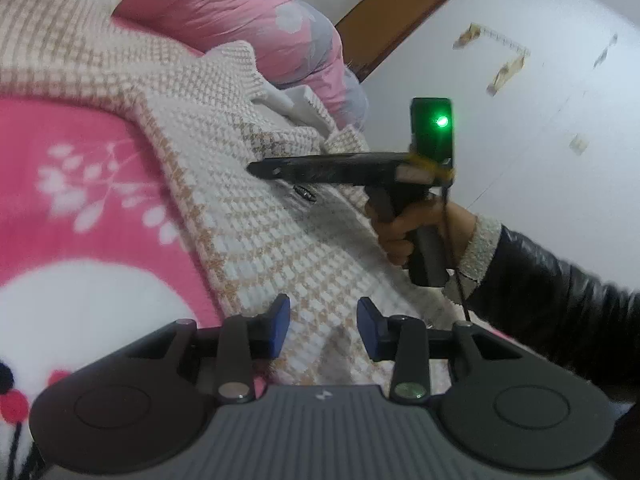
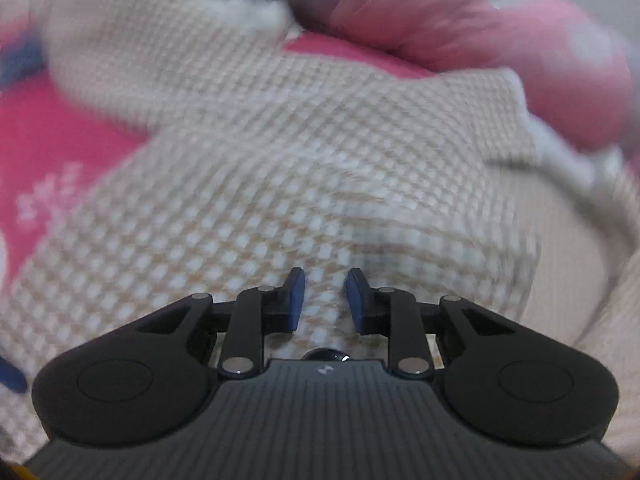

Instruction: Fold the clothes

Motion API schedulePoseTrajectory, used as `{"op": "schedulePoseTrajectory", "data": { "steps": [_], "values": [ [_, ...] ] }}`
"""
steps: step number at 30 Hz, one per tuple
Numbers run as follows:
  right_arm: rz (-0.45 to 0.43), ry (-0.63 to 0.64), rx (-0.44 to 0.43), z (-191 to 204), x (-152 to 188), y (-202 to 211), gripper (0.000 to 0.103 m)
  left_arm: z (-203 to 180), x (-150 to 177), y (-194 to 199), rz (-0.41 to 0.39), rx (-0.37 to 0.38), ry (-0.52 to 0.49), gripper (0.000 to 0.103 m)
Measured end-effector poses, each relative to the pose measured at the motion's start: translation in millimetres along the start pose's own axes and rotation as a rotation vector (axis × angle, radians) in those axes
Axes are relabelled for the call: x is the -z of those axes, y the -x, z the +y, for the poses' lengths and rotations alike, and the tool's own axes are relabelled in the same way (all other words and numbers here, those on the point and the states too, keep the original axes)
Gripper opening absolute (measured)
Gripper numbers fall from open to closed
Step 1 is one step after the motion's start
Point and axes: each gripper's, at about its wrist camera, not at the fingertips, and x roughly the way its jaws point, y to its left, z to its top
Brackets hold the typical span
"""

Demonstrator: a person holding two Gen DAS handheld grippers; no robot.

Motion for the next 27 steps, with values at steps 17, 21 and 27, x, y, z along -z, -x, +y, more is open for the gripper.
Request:
{"op": "schedulePoseTrajectory", "data": {
  "steps": [17,21,27],
  "values": [
    [-0.001,-0.161,0.054,-48.1,-63.4,-26.6,0.026,9.7,5.0,5.8,-0.03,0.081,0.0,0.045],
    [-0.087,-0.124,0.013,-32.0,-108.5,-28.6,0.024,8.9,6.4,3.2,-0.031,0.084,-0.003,0.045],
    [0.03,-0.167,0.177,-81.8,-104.3,-113.5,0.021,11.8,6.3,2.2,-0.036,0.095,-0.002,0.046]
  ]
}}
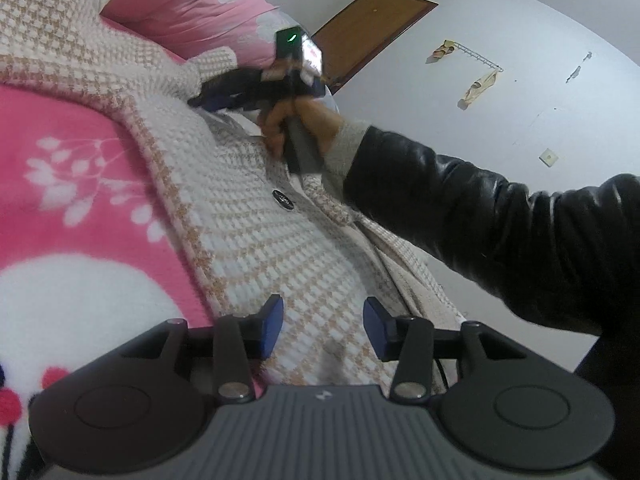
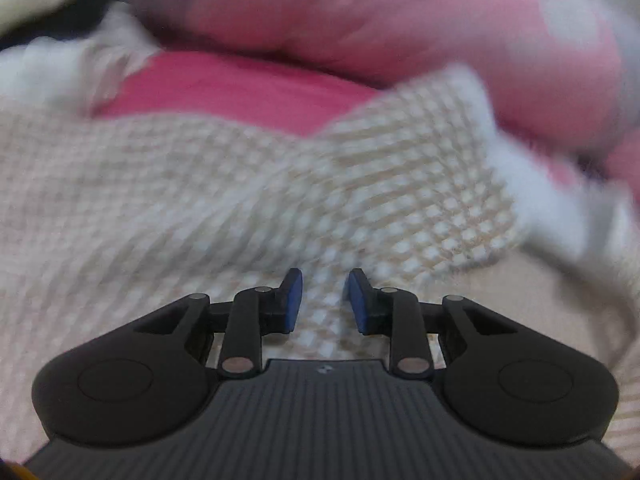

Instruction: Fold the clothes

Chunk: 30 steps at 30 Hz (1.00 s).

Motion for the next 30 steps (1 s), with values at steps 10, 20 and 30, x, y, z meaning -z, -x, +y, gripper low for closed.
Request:
{"op": "schedulePoseTrajectory", "data": {
  "steps": [10,20,30],
  "values": [
    [-0.047,-0.152,-0.134,-7.0,-51.6,25.5,0.019,0.1,2.4,-0.6,-0.003,0.006,-0.002,0.047],
    [-0.021,-0.239,-0.064,-17.8,-80.3,-5.5,0.017,-1.1,6.7,1.8,-0.006,0.021,0.008,0.047],
    [-0.021,0.401,-0.172,26.8,-95.1,2.9,0.041,0.0,4.2,3.3,-0.003,0.024,0.012,0.047]
  ]
}}
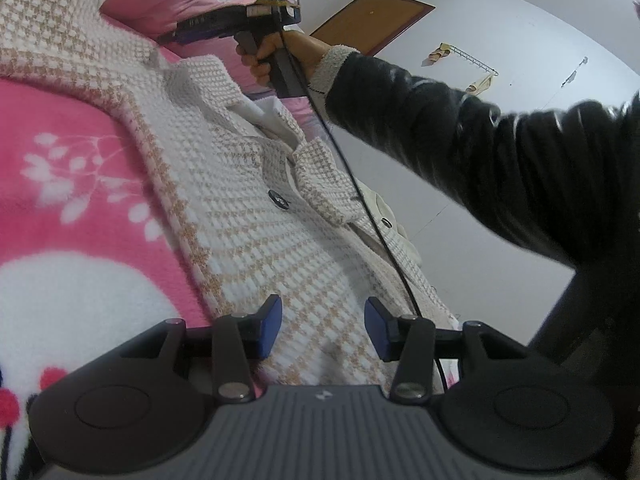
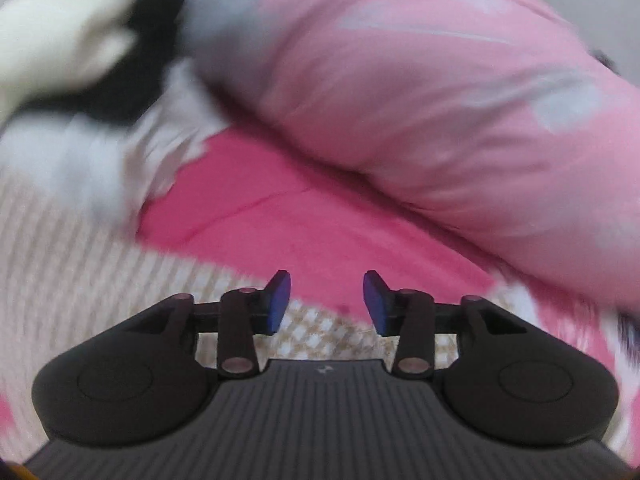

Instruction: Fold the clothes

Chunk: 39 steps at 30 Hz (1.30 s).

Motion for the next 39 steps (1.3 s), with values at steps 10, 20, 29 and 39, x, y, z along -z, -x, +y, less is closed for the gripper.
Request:
{"op": "schedulePoseTrajectory", "data": {
  "steps": [10,20,29,39],
  "values": [
    [0.125,0.13,-0.221,-23.0,-12.6,-24.3,0.049,3.6,-2.4,-1.7,-0.002,0.015,0.004,0.048],
    [0.146,0.144,-0.351,9.8,-18.1,-50.8,0.08,3.1,-1.5,-0.8,-0.004,0.023,0.0,0.049],
    [0.168,0.154,-0.347,10.7,-18.0,-43.9,0.038,3.8,-3.7,-0.6,-0.004,0.024,0.001,0.049],
    [-0.024,0.192,-0.238,22.1,-12.4,-17.9,0.01,4.1,-5.5,-1.8,-0.005,0.019,-0.006,0.049]
  ]
}}
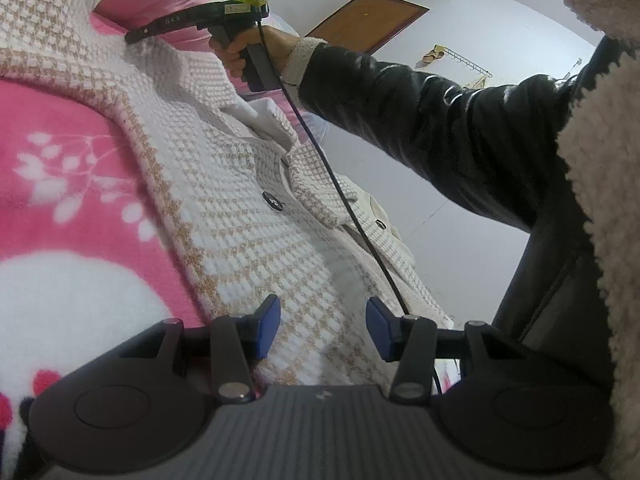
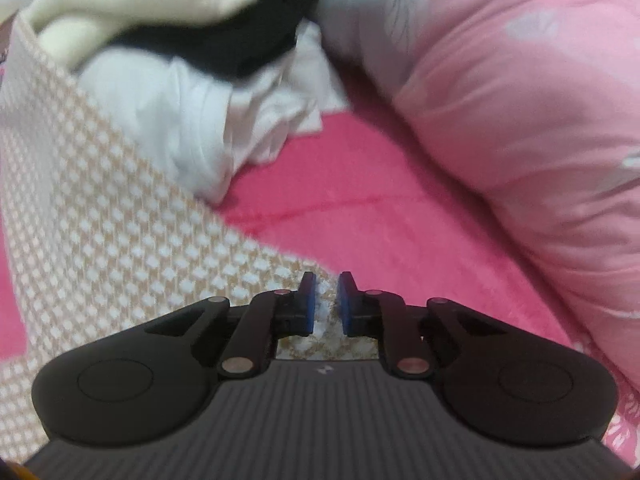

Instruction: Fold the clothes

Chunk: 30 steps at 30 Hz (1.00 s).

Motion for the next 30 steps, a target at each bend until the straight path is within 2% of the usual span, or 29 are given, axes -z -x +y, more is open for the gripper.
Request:
{"op": "schedulePoseTrajectory", "data": {
  "steps": [5,7,11,13,14,17,19,21,23,27,29,30],
  "values": [
    [-0.038,-0.025,0.026,-0.9,8.1,-25.9,0.009,-0.3,-0.1,-0.4,-0.001,-0.001,-0.003,0.048],
    [-0.079,-0.049,0.05,0.7,13.2,-40.4,0.006,-0.3,-0.3,-0.6,0.0,0.0,-0.002,0.049],
    [-0.133,-0.1,0.105,7.6,6.9,-48.7,0.003,-0.9,-1.2,-0.4,0.0,0.002,0.0,0.049],
    [-0.131,-0.118,0.128,7.1,0.2,-31.5,0.004,-1.0,-1.9,1.1,0.002,0.001,0.0,0.049],
    [-0.145,-0.128,0.171,6.1,-0.7,-12.9,0.004,-1.2,-2.1,1.1,0.002,0.0,-0.001,0.049],
    [-0.171,-0.202,0.288,2.3,5.2,57.7,0.005,-2.2,-2.3,1.9,0.004,-0.004,-0.005,0.049],
    [-0.165,-0.249,0.334,9.3,18.6,106.2,0.007,-3.0,-2.6,2.6,0.005,-0.007,-0.008,0.049],
    [-0.146,-0.235,0.357,32.7,36.2,142.1,0.007,-3.6,-2.9,3.3,0.004,-0.012,-0.012,0.049],
    [-0.095,-0.166,0.353,73.2,58.8,157.3,0.007,-4.1,-3.1,3.7,0.004,-0.015,-0.015,0.049],
    [0.038,-0.012,0.32,149.0,104.1,134.1,0.004,-3.3,-3.7,6.1,0.004,-0.02,-0.022,0.049],
    [0.119,-0.034,0.338,150.7,127.6,117.2,0.003,-3.2,-4.0,5.9,0.004,-0.019,-0.022,0.049],
    [0.135,-0.073,0.371,139.6,136.0,117.5,0.002,-2.8,-4.0,6.4,0.004,-0.017,-0.021,0.049]
  ]
}}
